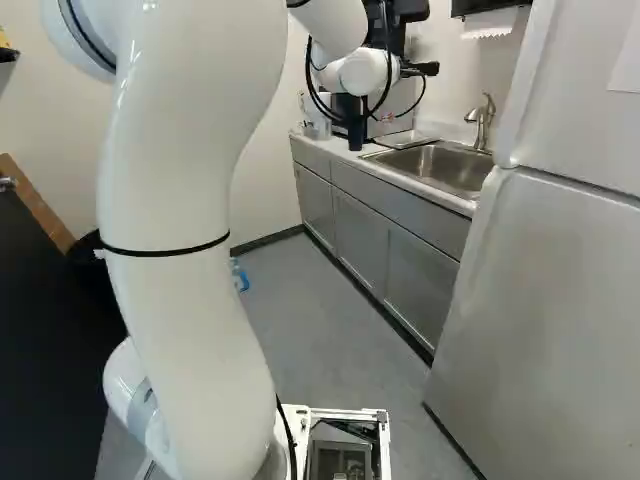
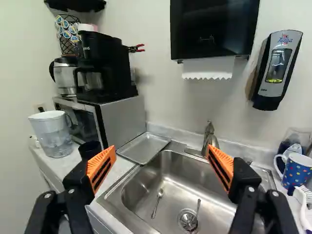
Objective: Rinse the cup and place it in the tray
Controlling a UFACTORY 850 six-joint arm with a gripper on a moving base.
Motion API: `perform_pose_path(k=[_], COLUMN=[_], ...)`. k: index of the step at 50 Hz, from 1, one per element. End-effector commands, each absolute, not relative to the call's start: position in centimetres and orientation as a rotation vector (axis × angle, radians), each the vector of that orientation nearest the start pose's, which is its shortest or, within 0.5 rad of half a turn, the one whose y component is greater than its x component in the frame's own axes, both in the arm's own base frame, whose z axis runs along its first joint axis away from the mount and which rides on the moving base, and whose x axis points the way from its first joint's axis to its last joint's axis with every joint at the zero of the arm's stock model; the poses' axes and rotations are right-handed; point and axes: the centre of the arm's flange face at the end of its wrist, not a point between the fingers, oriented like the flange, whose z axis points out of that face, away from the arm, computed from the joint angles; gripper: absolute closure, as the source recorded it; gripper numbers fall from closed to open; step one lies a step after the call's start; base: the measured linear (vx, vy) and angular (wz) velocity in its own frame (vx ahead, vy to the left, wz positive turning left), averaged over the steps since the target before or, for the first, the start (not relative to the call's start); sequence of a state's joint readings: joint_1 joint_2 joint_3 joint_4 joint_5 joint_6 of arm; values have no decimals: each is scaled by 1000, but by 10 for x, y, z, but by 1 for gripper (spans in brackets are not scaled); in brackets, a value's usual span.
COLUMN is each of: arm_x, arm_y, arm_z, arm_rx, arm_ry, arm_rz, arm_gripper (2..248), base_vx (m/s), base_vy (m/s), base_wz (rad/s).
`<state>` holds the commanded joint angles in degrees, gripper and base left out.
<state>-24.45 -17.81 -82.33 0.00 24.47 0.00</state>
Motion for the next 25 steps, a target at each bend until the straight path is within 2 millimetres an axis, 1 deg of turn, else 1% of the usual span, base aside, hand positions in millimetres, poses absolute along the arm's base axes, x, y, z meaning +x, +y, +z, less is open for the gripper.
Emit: perform_pose_path(k=[13, 25], arm_x=[598, 595], arm_y=[-273, -278], arm_z=[694, 701], arm_rx=[-2475, -2523], arm_ry=[539, 562], arm_rz=[-2318, -2259], arm_gripper=[3, 3], base_vx=[0, 0], base_vy=[0, 0], base_wz=[0, 0])
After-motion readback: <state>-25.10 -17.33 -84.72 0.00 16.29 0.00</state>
